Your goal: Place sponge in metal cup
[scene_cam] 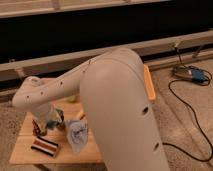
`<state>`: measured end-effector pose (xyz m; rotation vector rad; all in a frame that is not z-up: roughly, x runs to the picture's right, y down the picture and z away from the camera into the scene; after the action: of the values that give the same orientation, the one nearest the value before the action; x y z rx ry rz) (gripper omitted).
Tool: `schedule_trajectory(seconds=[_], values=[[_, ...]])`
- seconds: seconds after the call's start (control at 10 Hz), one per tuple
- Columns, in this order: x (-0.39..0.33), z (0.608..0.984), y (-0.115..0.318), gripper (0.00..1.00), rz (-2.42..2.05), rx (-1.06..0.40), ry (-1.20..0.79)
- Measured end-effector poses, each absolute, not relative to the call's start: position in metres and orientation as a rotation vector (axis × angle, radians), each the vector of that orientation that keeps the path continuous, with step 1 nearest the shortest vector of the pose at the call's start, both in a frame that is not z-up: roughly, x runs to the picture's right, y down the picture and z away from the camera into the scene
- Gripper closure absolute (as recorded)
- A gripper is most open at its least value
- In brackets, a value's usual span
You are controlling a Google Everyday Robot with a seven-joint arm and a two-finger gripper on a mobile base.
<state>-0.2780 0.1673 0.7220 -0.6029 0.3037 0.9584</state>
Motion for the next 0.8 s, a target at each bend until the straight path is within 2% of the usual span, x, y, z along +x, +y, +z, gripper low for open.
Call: schedule_trajectory(seconds=[0.4,0.8], values=[[-0.266,0.731,0.151,0.29,0.981,-0.563,0.314],[-0.254,0.723,0.131,0.29,0.993,-0.589,0.298]])
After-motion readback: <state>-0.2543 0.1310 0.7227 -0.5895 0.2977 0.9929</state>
